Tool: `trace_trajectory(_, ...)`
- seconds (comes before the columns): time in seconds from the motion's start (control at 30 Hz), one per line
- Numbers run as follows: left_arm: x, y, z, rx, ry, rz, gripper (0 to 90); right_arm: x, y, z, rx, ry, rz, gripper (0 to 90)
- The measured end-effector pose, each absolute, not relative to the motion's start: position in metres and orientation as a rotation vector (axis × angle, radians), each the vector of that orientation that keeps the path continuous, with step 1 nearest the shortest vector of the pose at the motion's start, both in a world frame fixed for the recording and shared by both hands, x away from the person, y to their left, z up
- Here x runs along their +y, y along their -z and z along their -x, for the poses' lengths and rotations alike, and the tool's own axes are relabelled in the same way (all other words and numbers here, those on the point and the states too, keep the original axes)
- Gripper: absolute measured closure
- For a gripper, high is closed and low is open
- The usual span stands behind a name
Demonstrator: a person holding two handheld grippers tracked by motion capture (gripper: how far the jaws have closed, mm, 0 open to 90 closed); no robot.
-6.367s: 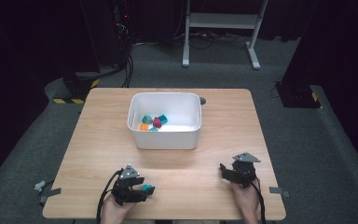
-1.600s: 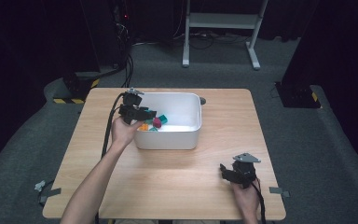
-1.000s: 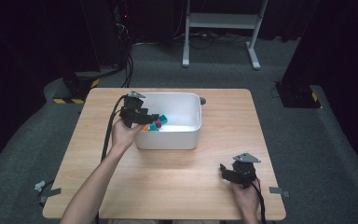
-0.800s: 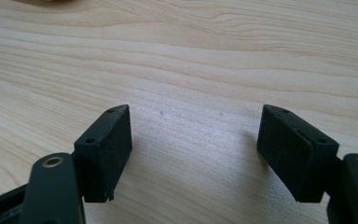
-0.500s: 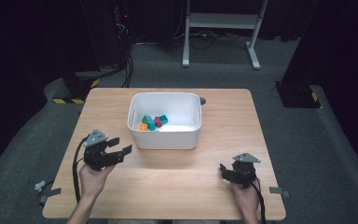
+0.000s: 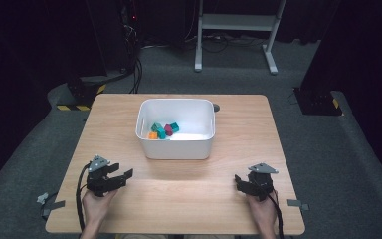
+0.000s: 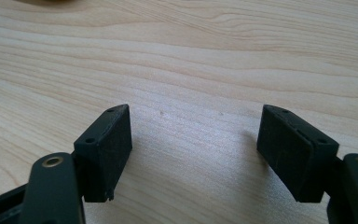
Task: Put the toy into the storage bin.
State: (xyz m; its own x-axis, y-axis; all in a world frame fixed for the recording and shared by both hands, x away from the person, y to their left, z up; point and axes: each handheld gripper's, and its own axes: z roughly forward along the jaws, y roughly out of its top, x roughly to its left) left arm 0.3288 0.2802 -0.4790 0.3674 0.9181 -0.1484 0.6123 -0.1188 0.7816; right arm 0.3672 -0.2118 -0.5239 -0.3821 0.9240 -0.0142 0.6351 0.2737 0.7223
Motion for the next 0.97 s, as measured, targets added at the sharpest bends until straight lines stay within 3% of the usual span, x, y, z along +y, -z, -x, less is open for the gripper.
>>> trace_trajectory(0.5,0.276,0.527,-0.355,1.436,-0.638,-1.915,31.5,-0.212,0.524,-0.367,2.115,-0.891,-1.404,26.0)
trace_trajectory(0.97,0.277,0.528,-0.354,1.438,-0.638,-1.903,30.2,-0.211,0.524,-0.366,2.117,-0.893,-1.407,25.0)
